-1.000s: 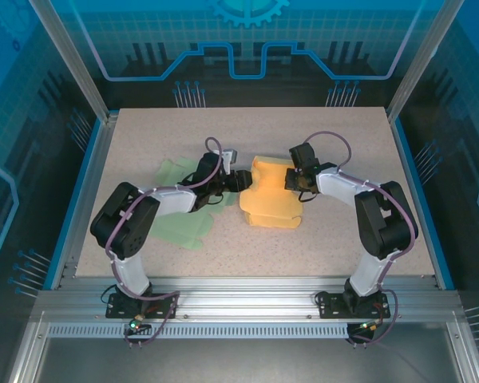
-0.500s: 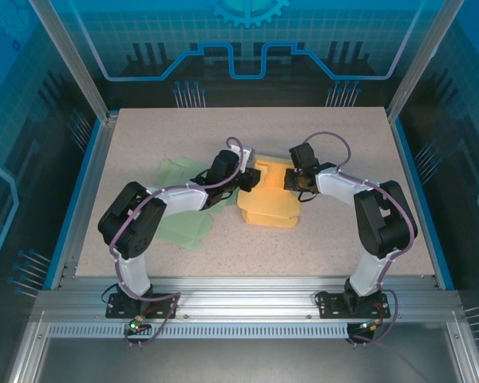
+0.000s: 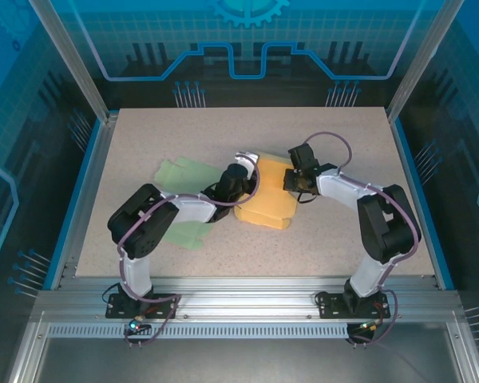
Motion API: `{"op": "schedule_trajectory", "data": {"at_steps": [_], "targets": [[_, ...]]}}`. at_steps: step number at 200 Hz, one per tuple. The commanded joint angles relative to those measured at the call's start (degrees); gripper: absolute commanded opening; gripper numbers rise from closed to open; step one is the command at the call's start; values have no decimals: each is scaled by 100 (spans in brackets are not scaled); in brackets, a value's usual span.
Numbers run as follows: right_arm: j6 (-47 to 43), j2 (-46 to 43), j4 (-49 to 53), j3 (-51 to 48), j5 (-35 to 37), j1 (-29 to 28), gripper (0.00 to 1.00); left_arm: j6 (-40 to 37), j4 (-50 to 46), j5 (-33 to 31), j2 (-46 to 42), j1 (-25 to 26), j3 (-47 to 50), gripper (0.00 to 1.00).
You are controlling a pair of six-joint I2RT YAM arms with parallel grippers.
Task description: Fold the paper box
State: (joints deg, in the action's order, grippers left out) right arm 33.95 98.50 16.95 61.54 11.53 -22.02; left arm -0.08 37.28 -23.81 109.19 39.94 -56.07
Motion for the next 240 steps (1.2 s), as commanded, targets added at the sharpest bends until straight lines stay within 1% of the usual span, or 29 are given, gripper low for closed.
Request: {"op": "schedule_trajectory", "data": {"at_steps": [1, 5, 25, 54, 73, 116, 126, 135, 158, 178, 212, 240], "targets": [[213, -323, 42, -51, -338, -276, 0, -661, 1100, -1109, 188, 318, 70, 1], [243, -337, 58, -62, -336, -291, 0, -696, 1175, -1228, 198, 345, 77, 0], [360, -366, 102, -77, -397, -331, 0, -651, 1274, -1741, 208, 422, 46, 0], [453, -332, 66, -59, -439, -407, 0, -365, 586, -2591, 312, 449, -272, 0], [514, -273, -4, -42, -524, -452, 0, -81, 325, -2794, 314, 436, -355, 0], [595, -48, -110, 98, -709, -548, 0, 951, -1074, -3281, 393, 325, -972, 0], [606, 6, -130, 143, -737, -562, 0, 1288, -1333, -3182, 379, 254, -1053, 0], [603, 52, -131, 178, -749, -564, 0, 1455, -1269, -3050, 335, 208, -1009, 0], [580, 141, -76, 266, -695, -569, 0, 1354, -989, -2573, 188, 215, -844, 0], [504, 169, 132, 370, -561, -566, 0, 1482, -1507, -2098, 46, 215, -912, 0], [429, 159, 518, 472, -414, -528, 0, 1937, -1908, -1257, -375, 209, -626, 24], [309, 185, 872, 607, -473, -453, 0, 2079, -2033, -554, -806, 209, -398, 44]]}}
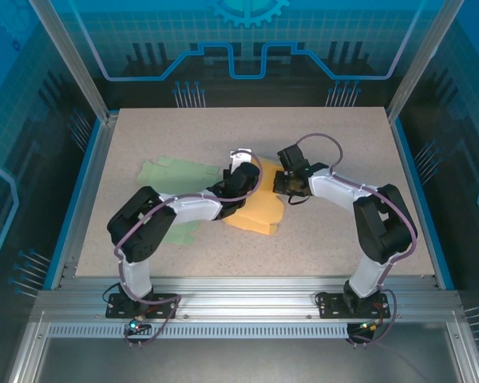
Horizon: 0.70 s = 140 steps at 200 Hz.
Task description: Fold the paper box
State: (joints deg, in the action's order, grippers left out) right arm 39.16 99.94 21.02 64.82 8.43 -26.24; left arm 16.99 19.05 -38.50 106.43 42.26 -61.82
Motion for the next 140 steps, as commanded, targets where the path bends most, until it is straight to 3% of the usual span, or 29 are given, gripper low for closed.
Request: {"op": "schedule_trajectory", "data": {"at_steps": [1, 21, 69, 99, 140], "targets": [[-218, 42, 478, 287, -164, -26, 0, 382, -218, 937, -546, -19, 182, 44], [-350, 100, 783, 445, -198, 37, 0, 420, -267, 1322, -838, -21, 297, 50], [-453, 136, 963, 532, -305, 96, 0, 150, -438, 1444, -1305, -33, 650, 60], [-487, 233, 940, 592, -395, 101, 0, -15, -421, 2291, -1963, -252, 964, 75], [-504, 267, 905, 633, -454, 102, 0, 16, -1009, 3123, -2394, -846, 1155, 75]]}}
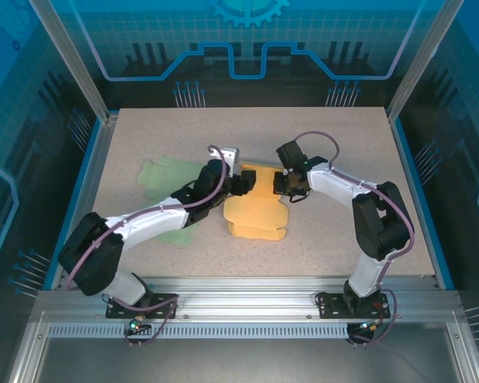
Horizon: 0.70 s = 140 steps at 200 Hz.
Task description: Fold the paper box
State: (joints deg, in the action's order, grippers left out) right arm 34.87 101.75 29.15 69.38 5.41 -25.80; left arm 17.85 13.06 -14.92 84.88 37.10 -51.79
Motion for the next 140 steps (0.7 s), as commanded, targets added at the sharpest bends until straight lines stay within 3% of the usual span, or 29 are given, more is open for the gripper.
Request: {"op": "schedule_trajectory", "data": {"at_steps": [1, 53, 88, 140], "targets": [[-72, 83, 96, 174, -153, 58, 0, -65, -427, 776, -237, -342, 151, 75], [-75, 76, 127, 189, -225, 58, 0, -150, -675, 1436, 295, -461, 107, 75], [-51, 30, 109, 189, -259, 49, 0, -201, -553, 1075, 735, -462, 13, 70], [-42, -33, 186, 182, -292, -64, 0, -251, -52, 195, 1237, -385, -176, 48]]}}
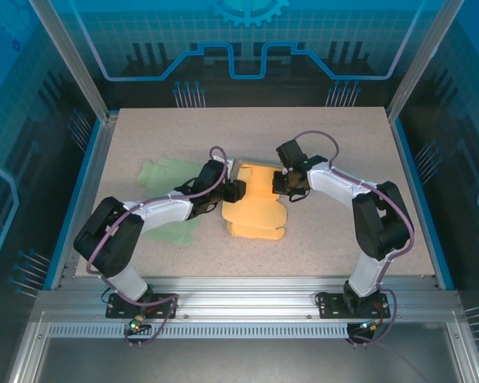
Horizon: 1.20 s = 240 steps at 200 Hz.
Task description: Fold the paper box
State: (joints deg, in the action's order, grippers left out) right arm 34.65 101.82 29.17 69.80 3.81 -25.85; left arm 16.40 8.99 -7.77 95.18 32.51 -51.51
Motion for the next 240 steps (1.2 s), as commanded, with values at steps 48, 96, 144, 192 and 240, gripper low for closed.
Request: {"op": "schedule_trajectory", "data": {"at_steps": [48, 96, 144, 192, 240], "targets": [[-11, -122, 498, 114, -150, -174, 0, -124, -151, -1668, 624, 501, -797, 24], [358, -128, 708, 23, -132, -423, 0, 729, -995, -2394, 613, 731, -1017, 15], [514, 133, 941, 245, 457, -856, 0, 1444, -1348, -2836, 686, 783, -957, 6], [773, 209, 1111, 286, 715, -1133, 0, 2295, -2690, -3649, 1197, 787, -1686, 0], [988, 80, 889, -1, 576, -1184, 0, 3115, -2989, -3843, 1495, 783, -1924, 0]]}}
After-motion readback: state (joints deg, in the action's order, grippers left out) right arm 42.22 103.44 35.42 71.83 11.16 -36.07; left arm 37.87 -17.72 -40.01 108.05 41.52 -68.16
